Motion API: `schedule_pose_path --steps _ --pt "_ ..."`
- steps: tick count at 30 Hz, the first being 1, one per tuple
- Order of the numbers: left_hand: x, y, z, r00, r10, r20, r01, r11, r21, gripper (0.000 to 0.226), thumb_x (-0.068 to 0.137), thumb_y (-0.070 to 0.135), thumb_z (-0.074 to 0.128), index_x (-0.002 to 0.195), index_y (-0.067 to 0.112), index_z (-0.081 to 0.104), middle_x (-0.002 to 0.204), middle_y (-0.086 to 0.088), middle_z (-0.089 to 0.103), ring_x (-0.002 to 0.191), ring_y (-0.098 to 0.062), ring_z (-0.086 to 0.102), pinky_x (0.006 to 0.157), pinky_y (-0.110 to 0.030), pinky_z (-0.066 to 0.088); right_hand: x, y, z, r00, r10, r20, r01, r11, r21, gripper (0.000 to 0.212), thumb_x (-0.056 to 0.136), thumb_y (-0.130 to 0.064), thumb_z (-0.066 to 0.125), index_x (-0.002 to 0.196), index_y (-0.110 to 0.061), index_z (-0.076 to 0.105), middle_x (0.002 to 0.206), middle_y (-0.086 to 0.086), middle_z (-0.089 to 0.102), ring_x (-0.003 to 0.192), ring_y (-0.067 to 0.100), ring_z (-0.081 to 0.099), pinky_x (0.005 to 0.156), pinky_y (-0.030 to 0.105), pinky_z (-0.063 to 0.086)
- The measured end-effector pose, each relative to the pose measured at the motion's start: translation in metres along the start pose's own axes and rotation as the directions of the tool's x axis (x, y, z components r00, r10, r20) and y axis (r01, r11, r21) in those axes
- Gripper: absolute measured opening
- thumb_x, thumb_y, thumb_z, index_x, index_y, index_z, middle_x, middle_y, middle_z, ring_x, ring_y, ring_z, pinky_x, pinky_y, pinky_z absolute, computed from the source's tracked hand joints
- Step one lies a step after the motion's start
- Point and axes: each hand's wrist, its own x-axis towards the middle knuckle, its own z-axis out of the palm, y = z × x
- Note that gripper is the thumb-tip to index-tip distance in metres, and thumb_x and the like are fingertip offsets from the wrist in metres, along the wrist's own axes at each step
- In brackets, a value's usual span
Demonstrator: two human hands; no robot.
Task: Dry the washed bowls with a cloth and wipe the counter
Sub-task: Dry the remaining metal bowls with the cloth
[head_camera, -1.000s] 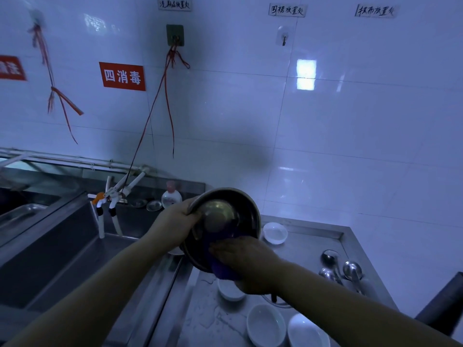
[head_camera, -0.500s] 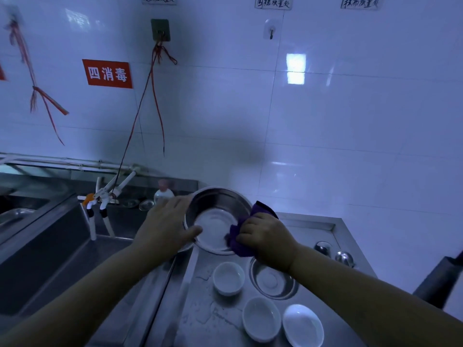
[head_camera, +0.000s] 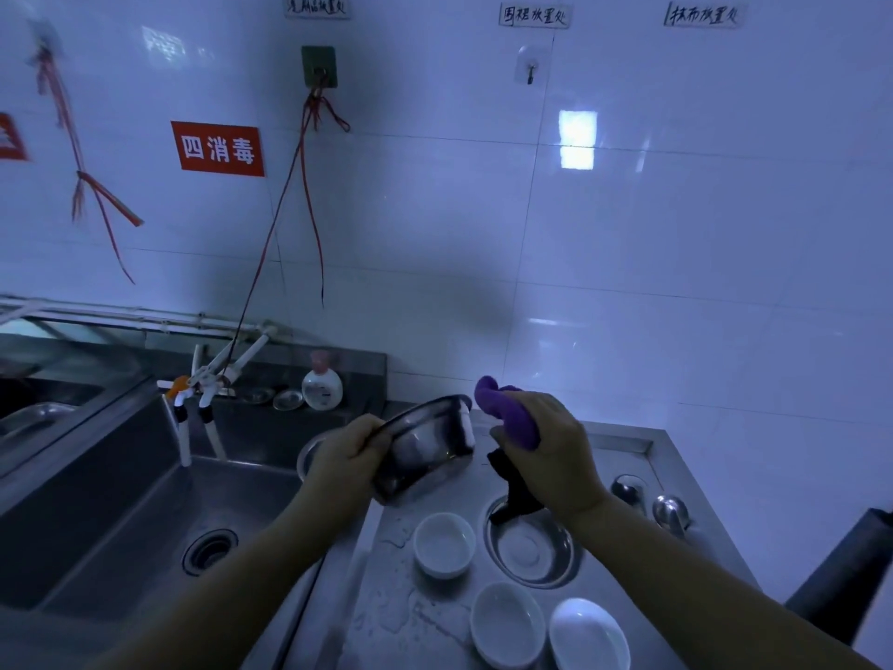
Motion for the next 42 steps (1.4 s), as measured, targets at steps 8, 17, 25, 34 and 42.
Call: schedule_pose_path --steps 8,17,25,34,42 --pt "-0.009 0.02 0.031 0.961 -0.277 0.017 0.244 0.814 -0.527 0.027 0.094 0.031 0.048 0.083 0.012 0.064 0.078 -0.012 0.07 0.08 -0.029 0.065 0.068 -0.042 0.055 -0.007 -0.025 0.028 0.986 0.072 0.149 -0.062 0.995 -0.075 0.079 0.087 -0.07 0.032 0.14 -0.013 0.043 0.147 0.008 0.041 0.136 0.019 0.03 0.108 0.037 0.028" --pt "-0.006 0.035 0.038 0.958 -0.271 0.094 0.28 0.809 -0.517 0.06 0.098 0.05 0.024 0.104 0.006 0.064 0.088 -0.013 0.072 0.09 -0.025 0.066 0.076 -0.038 0.047 -0.032 -0.036 0.055 0.929 -0.368 0.049 0.351 0.83 -0.432 0.035 0.096 -0.044 0.046 0.126 -0.029 0.057 0.139 -0.001 0.052 0.134 0.022 0.038 0.109 0.051 0.024" --pt "-0.013 0.042 0.037 0.947 -0.316 0.049 0.281 0.748 -0.601 0.027 0.093 0.037 0.047 0.097 0.014 0.062 0.098 -0.018 0.069 0.095 -0.035 0.064 0.087 -0.055 0.051 0.009 -0.042 0.037 0.995 -0.049 -0.084 0.04 0.994 -0.104 0.037 0.091 -0.032 0.046 0.115 -0.014 0.067 0.124 0.004 0.063 0.118 0.02 0.054 0.098 0.043 0.043" --pt "-0.001 0.025 0.03 0.924 -0.381 -0.021 0.232 0.605 -0.761 0.038 0.094 0.036 0.051 0.111 0.005 0.064 0.105 -0.015 0.071 0.097 -0.03 0.068 0.081 -0.044 0.055 0.003 -0.03 0.035 0.803 0.596 0.004 -0.509 0.683 0.523 0.032 0.09 -0.02 0.049 0.114 -0.028 0.067 0.113 -0.012 0.066 0.109 0.007 0.058 0.097 0.031 0.047" --pt "0.006 0.031 0.025 0.929 -0.37 -0.008 0.234 0.606 -0.76 0.033 0.096 0.039 0.047 0.099 0.014 0.068 0.094 -0.007 0.075 0.088 -0.022 0.071 0.074 -0.036 0.053 -0.002 -0.05 0.037 0.77 0.633 -0.081 -0.504 0.68 0.533 0.052 0.08 -0.03 0.047 0.131 -0.026 0.055 0.128 -0.008 0.057 0.118 0.006 0.05 0.105 0.035 0.04"
